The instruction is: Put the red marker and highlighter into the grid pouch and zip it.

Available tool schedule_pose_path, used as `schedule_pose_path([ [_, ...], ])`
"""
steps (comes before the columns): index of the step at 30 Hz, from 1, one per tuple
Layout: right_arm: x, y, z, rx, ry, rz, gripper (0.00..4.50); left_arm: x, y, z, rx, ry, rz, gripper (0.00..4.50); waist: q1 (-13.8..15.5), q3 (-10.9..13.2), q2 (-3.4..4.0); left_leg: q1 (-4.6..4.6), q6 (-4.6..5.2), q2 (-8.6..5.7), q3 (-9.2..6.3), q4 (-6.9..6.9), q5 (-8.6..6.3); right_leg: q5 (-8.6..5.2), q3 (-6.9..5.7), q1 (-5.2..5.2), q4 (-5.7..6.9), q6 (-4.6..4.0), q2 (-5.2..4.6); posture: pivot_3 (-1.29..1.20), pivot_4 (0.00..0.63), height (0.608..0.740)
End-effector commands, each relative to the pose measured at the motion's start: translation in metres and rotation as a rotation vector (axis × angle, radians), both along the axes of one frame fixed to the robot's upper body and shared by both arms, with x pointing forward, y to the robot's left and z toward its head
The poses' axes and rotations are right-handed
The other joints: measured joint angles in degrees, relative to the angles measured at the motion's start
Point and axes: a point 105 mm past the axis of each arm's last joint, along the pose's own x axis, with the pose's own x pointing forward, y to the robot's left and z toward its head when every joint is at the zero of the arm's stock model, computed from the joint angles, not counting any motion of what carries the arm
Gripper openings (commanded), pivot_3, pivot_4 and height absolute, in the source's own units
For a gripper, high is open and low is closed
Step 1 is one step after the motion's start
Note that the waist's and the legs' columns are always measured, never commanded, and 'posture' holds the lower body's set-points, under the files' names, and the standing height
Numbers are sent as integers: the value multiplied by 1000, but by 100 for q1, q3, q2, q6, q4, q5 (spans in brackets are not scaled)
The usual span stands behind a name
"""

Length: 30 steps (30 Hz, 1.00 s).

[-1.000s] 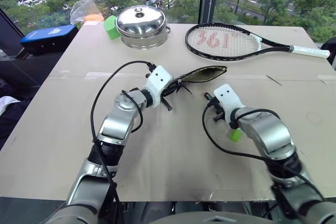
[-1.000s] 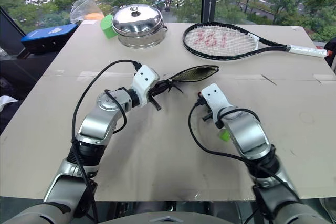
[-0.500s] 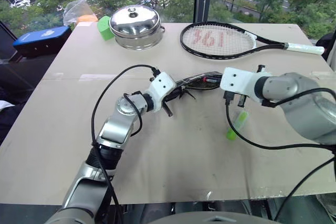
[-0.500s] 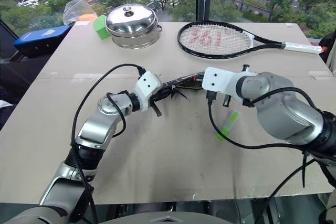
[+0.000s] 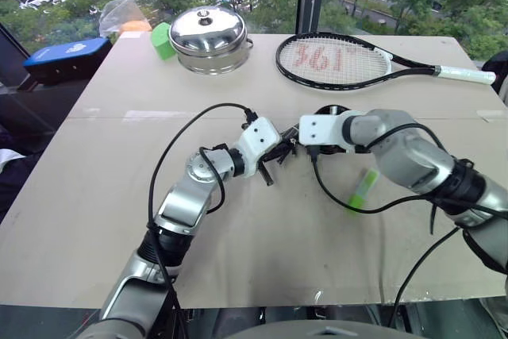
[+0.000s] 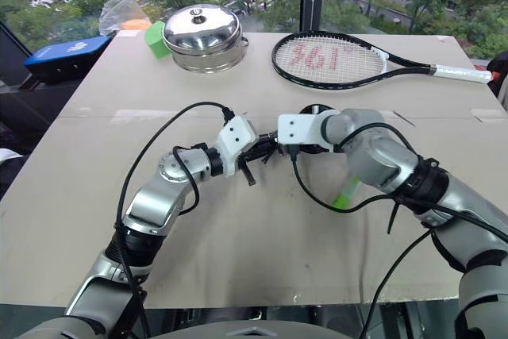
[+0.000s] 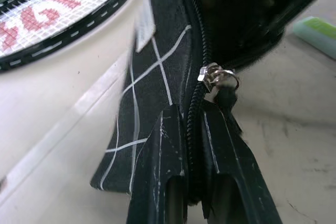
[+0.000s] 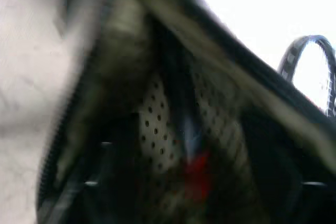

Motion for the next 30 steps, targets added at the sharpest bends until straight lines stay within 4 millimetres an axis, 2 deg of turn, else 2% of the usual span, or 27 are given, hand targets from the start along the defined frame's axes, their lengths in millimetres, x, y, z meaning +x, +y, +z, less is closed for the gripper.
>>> schedule_pose_path([
  [1, -35, -21, 31, 309, 170, -91, 3029, 5, 11, 9, -11, -33, 60, 0, 41, 0, 0, 4, 1, 0, 2, 1, -1, 0, 1, 1, 1, 0, 0, 0, 150, 740],
  [4, -52, -41, 25, 449, 234, -256, 3029, 9, 14, 8, -4, -35, 78, 0, 55, 0, 0, 8, 27, 1, -4, 0, -16, 1, -4, 4, 3, -3, -5, 0, 150, 740],
  [6, -61, -48, 15, 540, 246, -369, 3029, 11, 15, 8, 0, -36, 82, 0, 57, -6, -8, 8, 28, 1, -8, -2, -17, 0, -7, 5, 4, -4, -7, 0, 150, 740],
  [12, -80, -80, -43, 666, 143, -838, 3029, 15, 15, 7, 33, -51, 65, 0, 61, -12, -10, 8, 25, -5, -6, 0, -15, 0, -1, 1, 12, -3, -4, 0, 150, 740],
  [14, -88, -84, -57, 706, 137, -965, 3029, 15, 16, 6, 40, -52, 61, 0, 47, -7, -2, 8, 2, -9, -5, -1, -2, 0, -2, 0, 13, -3, -4, 0, 150, 740],
  [17, -96, -78, -78, 758, 198, -1093, 3029, 15, 15, 5, 49, -49, 53, 0, 18, -8, -3, 9, -1, -11, 2, 1, 0, -1, 8, -1, 10, 0, 3, 0, 150, 740],
  [22, -101, -55, -109, 813, 385, -1171, 3029, 14, 12, 4, 59, -50, 38, 0, 22, -32, -26, 17, -4, -3, -4, -2, 1, -2, 8, 1, 10, -1, 18, 0, 150, 740],
  [26, -90, -39, -109, 912, 483, -1141, 3029, 13, 13, 4, 63, -49, 42, 0, 17, -51, -46, 20, -1, -3, -5, -1, -1, -2, 8, 3, 10, -2, 18, 0, 150, 740],
  [30, -86, -36, -114, 853, 506, -1101, 3029, 11, 12, 3, 60, -46, 43, 0, 20, -51, -43, 21, 9, -3, -5, -1, -7, -2, 8, 3, 10, -4, 17, 0, 150, 740],
])
